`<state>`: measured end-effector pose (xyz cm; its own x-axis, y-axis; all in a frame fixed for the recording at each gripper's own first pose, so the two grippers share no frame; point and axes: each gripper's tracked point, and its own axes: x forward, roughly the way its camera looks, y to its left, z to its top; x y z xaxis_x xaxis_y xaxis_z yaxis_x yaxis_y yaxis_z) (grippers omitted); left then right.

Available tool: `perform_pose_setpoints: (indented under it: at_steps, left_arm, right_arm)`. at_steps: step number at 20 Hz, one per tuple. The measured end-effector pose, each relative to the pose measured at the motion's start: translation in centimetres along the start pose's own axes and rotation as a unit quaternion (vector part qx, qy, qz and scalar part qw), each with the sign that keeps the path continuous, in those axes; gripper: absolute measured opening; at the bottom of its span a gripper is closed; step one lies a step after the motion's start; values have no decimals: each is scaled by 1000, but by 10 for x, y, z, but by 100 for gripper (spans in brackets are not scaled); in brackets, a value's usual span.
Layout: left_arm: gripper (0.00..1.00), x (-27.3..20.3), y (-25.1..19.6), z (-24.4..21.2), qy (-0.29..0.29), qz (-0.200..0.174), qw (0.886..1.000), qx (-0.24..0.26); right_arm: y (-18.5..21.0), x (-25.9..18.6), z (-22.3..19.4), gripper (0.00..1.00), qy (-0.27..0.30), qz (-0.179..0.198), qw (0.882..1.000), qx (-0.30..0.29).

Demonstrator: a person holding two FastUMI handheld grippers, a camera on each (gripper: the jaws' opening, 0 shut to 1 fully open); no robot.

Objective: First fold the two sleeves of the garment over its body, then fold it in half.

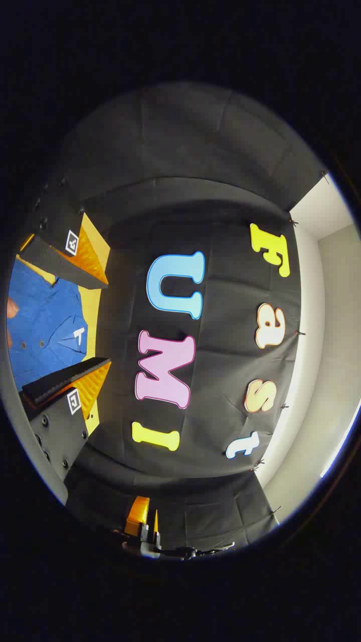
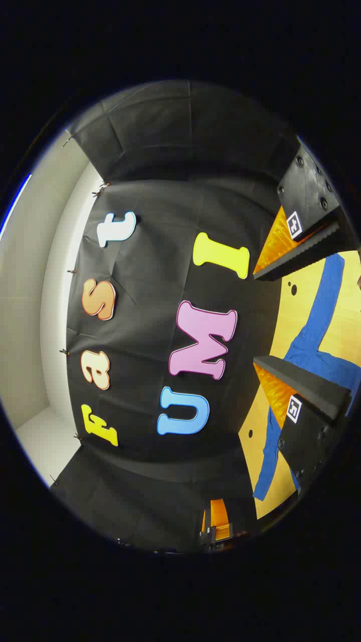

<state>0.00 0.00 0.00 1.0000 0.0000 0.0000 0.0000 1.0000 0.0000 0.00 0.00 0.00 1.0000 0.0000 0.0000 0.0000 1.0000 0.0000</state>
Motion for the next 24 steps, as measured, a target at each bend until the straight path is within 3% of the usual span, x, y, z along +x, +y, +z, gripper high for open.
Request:
perform_pose_setpoints:
  at_steps: [1, 3, 14, 15, 17, 21, 24]
  left_arm:
    - [80, 2, -1, -3, 3, -3, 1000, -3]
    - [80, 4, 1, -7, 10, -5, 1000, -12]
    - [80, 0, 28, -19, 26, 23, 999, -17]
    - [80, 0, 30, -22, 29, 26, 999, -18]
    - [78, -3, 35, -28, 32, 31, 999, -21]
    - [78, -3, 43, -37, 43, 42, 998, -31]
    - [78, 1, 42, -45, 51, 48, 997, -33]
  right_arm:
    - [-1, 2, 1, 92, 2, 0, 1000, 3]
    - [-2, 4, 0, 96, 7, -4, 1000, 15]
    - [-8, 20, -22, 96, 49, -36, 996, 60]
    - [-8, 23, -23, 92, 54, -34, 996, 68]
    - [-15, 31, -27, 96, 72, -34, 993, 85]
    - [-44, 48, -56, 96, 130, -52, 983, 120]
    - [-71, 59, -108, 96, 216, -73, 962, 149]
